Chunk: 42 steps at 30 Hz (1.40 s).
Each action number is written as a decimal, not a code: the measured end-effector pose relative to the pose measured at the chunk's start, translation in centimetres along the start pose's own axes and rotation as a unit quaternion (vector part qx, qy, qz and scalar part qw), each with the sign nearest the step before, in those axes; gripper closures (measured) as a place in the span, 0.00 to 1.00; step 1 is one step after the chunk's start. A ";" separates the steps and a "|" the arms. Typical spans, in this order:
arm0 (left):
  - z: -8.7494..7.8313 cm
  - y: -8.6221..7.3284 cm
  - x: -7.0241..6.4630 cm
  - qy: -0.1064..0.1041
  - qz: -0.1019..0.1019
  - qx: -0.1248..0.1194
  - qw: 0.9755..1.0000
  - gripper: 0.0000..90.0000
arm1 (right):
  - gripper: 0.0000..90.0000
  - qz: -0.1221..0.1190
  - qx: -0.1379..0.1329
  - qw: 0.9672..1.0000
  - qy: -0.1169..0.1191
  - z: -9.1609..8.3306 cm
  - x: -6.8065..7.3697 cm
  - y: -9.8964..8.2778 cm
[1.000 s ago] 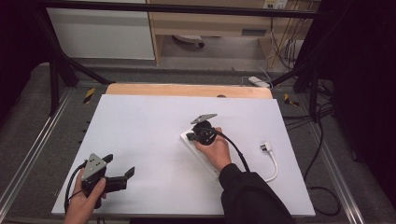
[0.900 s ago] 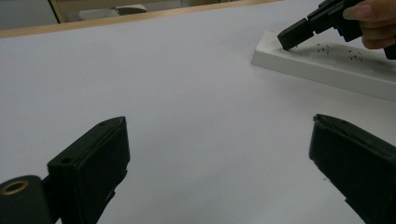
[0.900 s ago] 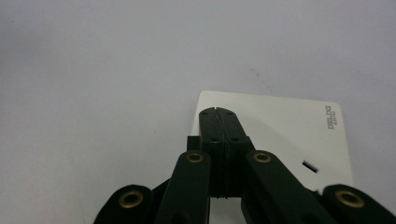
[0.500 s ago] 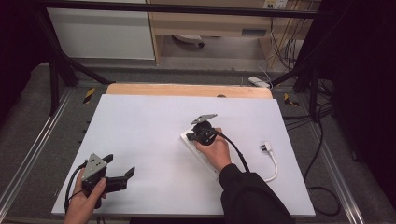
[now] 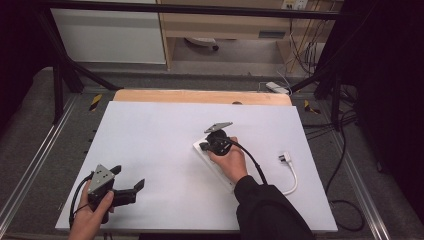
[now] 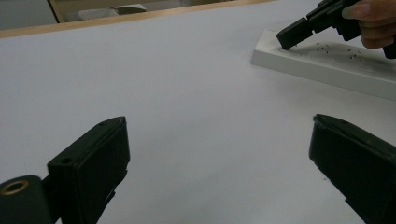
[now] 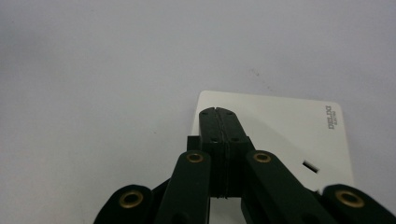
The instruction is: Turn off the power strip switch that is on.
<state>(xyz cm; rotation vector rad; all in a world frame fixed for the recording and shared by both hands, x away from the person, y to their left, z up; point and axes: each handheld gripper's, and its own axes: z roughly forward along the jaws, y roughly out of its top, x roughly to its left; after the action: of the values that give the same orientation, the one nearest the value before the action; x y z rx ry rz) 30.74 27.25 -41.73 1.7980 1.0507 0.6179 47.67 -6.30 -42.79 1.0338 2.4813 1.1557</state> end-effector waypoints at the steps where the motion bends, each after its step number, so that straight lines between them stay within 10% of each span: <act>1: 0.0 0.0 0.0 0.000 0.000 0.000 1.000 0.06 | 1.00 0.000 0.000 1.000 0.000 0.0 0.0 0.0; 42: 0.0 0.0 0.0 0.000 -0.001 -0.001 1.000 0.06 | 1.00 -0.003 0.000 1.000 -0.001 0.2 0.3 -0.1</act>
<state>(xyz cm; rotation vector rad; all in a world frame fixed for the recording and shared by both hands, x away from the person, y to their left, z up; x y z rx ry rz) 30.74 27.28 -41.73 1.7960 1.0509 0.6165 47.50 -6.03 -42.90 1.0256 2.4813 1.1538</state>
